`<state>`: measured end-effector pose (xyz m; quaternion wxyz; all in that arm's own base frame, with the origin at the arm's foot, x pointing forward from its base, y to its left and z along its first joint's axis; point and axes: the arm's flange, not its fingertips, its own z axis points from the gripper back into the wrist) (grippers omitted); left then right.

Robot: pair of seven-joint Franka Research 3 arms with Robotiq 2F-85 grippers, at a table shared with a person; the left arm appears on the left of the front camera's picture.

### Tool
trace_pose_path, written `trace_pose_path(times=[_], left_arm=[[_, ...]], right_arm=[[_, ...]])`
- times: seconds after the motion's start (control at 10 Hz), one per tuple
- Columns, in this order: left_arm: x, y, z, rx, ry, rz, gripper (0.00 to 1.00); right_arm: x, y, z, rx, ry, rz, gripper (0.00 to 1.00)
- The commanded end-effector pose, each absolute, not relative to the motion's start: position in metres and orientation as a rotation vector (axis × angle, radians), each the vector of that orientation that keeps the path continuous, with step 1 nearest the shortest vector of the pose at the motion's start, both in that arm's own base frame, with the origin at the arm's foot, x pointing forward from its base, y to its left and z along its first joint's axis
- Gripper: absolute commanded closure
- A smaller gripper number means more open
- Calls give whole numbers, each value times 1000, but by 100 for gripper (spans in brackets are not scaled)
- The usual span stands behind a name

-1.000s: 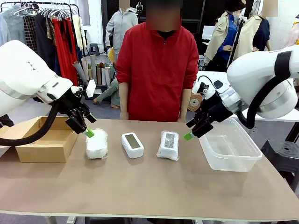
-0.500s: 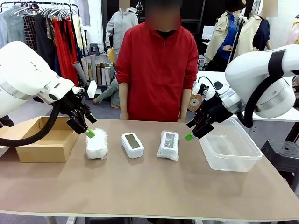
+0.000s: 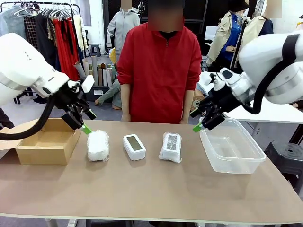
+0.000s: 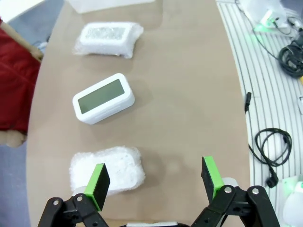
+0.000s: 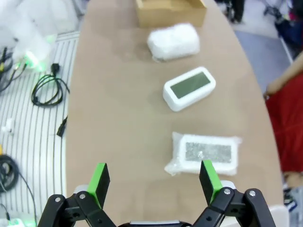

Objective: Separate and place wrapped and unwrapped clocks.
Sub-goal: Pick up the Digital clock indicated by the person.

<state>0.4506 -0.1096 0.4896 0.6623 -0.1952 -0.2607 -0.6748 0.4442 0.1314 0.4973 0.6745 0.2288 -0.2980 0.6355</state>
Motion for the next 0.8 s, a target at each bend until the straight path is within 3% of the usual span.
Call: trace_pose_path(times=[0.0, 0.2, 0.7], left_arm=[[468, -89, 503, -452, -623, -1572, 0], [475, -72, 519, -492, -721, -1567, 0], [495, -35, 520, -541, -802, -1527, 0]], right_arm=[[464, 113, 507, 564, -710, 1515, 0], [474, 99, 519, 582, -736, 1505, 0], [497, 61, 532, 669, -787, 1363, 0]])
